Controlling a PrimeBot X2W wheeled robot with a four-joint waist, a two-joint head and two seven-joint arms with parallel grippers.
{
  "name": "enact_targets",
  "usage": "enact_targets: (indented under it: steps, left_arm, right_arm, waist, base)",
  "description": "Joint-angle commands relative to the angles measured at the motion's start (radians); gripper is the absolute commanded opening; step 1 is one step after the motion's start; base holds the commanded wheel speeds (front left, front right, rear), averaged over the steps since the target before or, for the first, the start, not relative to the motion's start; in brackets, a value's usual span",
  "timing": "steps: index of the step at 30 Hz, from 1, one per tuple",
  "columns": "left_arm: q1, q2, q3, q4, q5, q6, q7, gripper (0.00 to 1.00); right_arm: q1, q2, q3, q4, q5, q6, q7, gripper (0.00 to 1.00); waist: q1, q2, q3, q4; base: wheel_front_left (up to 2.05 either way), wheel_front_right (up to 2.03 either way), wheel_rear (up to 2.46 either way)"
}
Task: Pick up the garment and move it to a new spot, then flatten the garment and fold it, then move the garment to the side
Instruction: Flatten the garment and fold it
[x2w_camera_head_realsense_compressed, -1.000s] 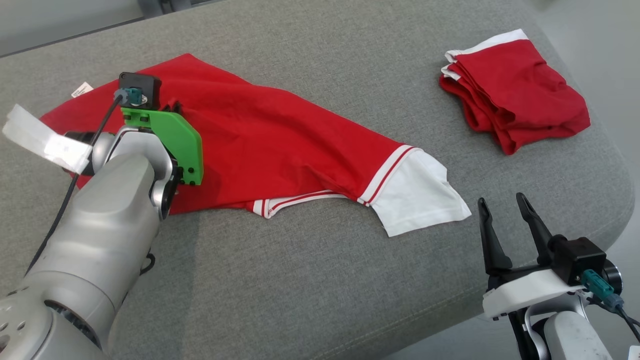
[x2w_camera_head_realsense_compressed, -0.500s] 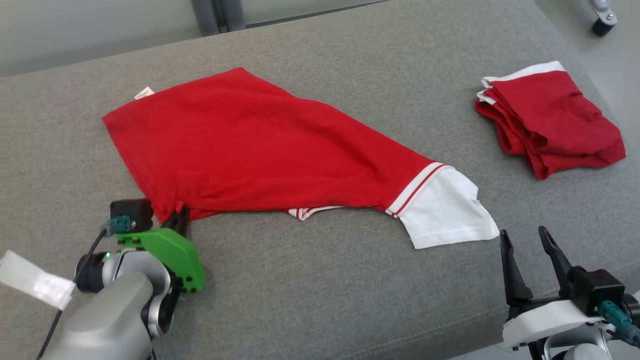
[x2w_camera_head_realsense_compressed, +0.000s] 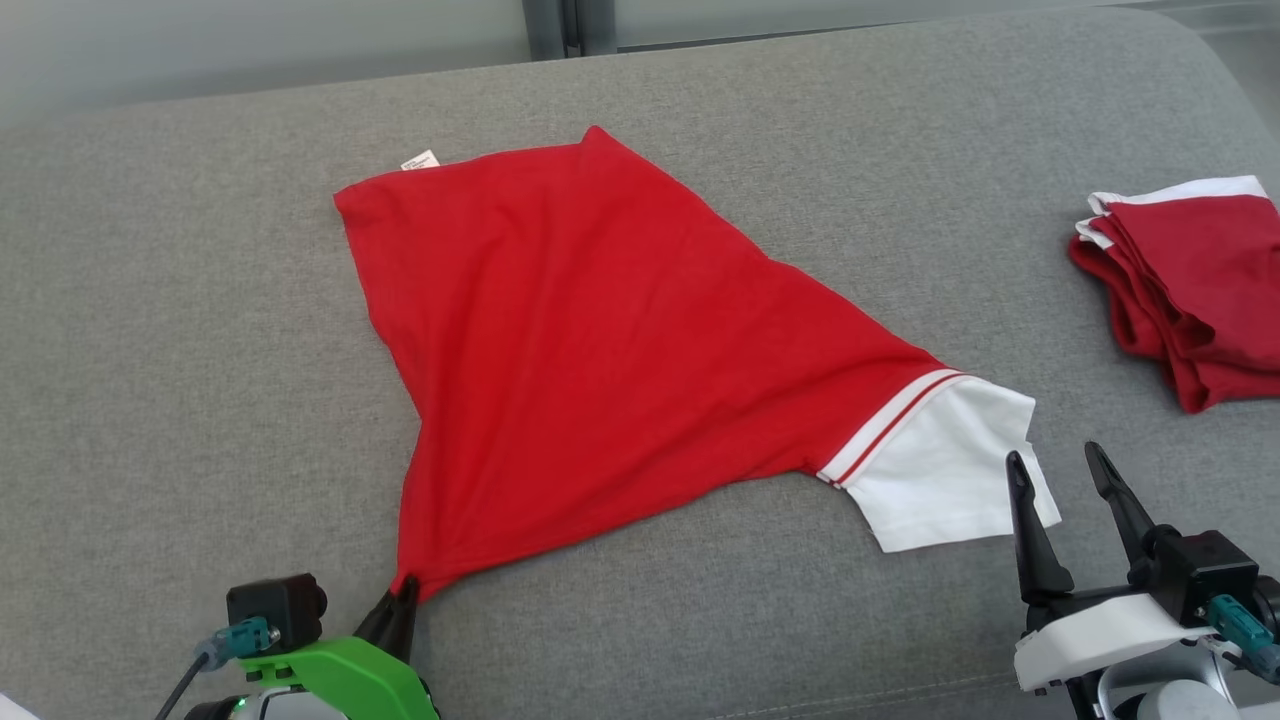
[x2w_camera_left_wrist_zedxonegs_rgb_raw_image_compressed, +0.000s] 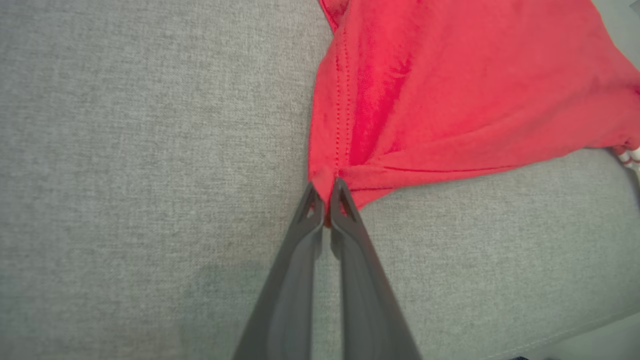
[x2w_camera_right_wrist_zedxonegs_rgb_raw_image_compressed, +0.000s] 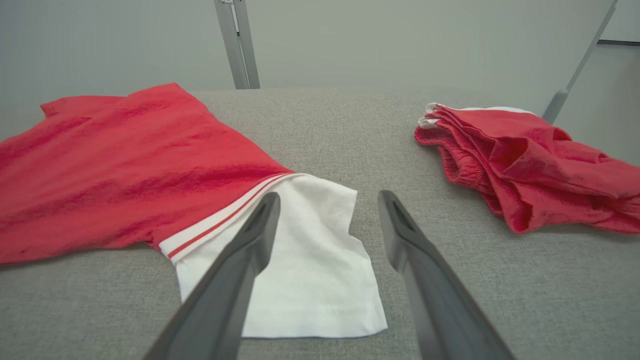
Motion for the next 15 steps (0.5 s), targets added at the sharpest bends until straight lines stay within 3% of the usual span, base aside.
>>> enact_targets:
  steps: [1,3,4,5,15]
  left_arm:
    - [0.022,0.016,0.000,-0.031,0.005,0.023,-0.004,0.04]
    - [0.034,0.009,0.000,-0.050,0.003,0.035,-0.007,0.33]
    - [0.036,0.006,-0.002,-0.056,0.008,0.042,-0.010,0.59]
    - [0.037,0.004,-0.006,-0.061,0.019,0.042,-0.011,1.00]
    - [0.082,-0.021,0.079,-0.063,0.098,0.063,-0.047,1.00]
  right_arm:
    - [0.002,-0.005,0.001,-0.002,-0.003,-0.002,-0.003,1.00]
    - [-0.003,-0.006,0.003,-0.002,-0.003,-0.002,-0.003,1.00]
    - [-0.005,-0.007,0.006,-0.002,-0.004,-0.002,-0.003,1.00]
    - [-0.007,-0.008,0.008,-0.002,-0.005,-0.002,-0.003,1.00]
    - [0.011,-0.018,-0.006,-0.026,-0.014,-0.002,-0.003,1.00]
  waist:
    - [0.0000,0.0000,0.002,0.021]
    - [0.0000,0.0000,0.003,0.026]
    - [0.0000,0.0000,0.003,0.028]
    - [0.0000,0.0000,0.002,0.028]
    - [0.0000,0.0000,-0.030,0.040]
  base:
    - [0.00,0.00,0.00]
    - [0.00,0.00,0.00]
    - [0.00,0.00,0.00]
    - [0.00,0.00,0.00]
    - [0.00,0.00,0.00]
